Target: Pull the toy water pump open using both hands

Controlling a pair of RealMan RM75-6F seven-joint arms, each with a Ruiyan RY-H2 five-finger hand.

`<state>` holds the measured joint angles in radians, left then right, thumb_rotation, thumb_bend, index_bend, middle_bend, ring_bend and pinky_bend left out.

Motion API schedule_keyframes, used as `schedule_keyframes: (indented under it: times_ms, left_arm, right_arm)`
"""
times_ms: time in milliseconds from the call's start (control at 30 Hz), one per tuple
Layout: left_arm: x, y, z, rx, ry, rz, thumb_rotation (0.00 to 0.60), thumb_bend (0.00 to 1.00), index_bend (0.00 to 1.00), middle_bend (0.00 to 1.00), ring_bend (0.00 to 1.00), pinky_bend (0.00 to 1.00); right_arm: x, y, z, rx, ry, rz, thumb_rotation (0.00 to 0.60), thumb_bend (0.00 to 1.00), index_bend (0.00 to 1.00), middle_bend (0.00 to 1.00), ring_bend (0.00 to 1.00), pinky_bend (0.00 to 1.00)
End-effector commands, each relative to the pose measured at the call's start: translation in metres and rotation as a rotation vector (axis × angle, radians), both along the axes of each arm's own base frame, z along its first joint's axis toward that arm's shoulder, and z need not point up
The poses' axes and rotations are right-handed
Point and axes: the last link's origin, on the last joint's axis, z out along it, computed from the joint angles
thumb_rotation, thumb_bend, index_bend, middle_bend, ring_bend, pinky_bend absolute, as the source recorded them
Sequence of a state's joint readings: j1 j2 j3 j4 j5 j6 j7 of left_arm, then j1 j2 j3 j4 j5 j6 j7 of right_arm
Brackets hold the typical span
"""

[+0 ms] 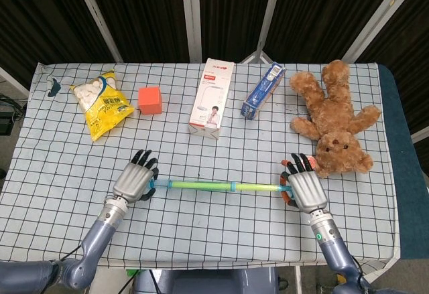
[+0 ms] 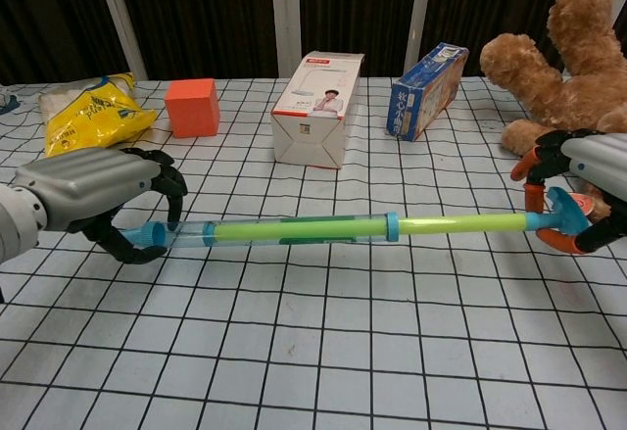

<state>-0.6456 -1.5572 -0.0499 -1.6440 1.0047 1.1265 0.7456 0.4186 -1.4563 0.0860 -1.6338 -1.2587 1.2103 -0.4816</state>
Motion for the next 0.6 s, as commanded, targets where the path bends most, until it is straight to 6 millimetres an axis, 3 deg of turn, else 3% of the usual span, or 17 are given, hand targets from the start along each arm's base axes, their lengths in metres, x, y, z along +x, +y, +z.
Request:
schedule_keyframes:
  times_ms: [33, 600]
  left_arm:
    - [-0.007, 0.000, 0.006, 0.005, 0.001, 0.014, 0.600, 0.53, 0.55, 0.18, 0.00, 0.01]
    - [-0.030, 0.002, 0.046, 0.044, 0.016, 0.034, 0.600, 0.53, 0.55, 0.18, 0.00, 0.01]
  right_arm:
    - [-0.003, -0.001, 0.004, -0.009, 0.005, -0.009, 0.600, 0.43, 0.62, 0.24, 0.02, 0.00]
    - [-0.025, -0.002, 0.037, -0.073, 0.053, -0.080, 0.600, 0.43, 0.62, 0.25, 0.02, 0.00]
